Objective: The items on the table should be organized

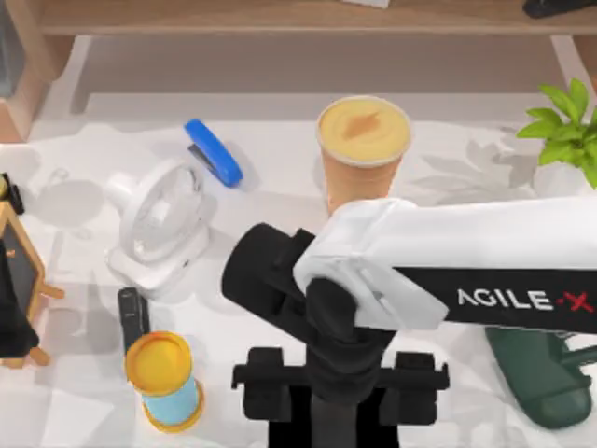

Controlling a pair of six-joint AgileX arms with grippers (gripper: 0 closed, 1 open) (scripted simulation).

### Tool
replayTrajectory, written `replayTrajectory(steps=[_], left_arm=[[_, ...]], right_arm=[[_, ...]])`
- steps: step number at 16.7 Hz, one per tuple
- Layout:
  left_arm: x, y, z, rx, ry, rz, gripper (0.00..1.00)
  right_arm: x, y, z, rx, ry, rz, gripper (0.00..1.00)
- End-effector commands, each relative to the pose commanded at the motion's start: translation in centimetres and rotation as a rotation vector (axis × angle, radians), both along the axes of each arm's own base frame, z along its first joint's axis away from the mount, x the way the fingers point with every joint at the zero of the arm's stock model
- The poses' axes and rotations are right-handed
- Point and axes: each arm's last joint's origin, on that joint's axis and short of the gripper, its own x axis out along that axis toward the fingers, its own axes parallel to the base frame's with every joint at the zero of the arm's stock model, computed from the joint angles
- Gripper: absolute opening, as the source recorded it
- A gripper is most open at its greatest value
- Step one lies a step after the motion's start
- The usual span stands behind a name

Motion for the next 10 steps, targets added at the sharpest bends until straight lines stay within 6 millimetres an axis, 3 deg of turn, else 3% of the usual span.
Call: replayTrajectory(steps=[7, 10], left_arm=[[0.0, 0.0, 0.0, 0.000, 0.000, 0.000, 1.00], [0.0, 0.0, 0.0, 0.000, 0.000, 0.000, 1.00]], right_arm=[[0.0, 0.0, 0.0, 0.001, -0.001, -0.002, 1.00], [0.4, -0.3, 1.4, 0.043, -0.027, -0.064, 1.00]])
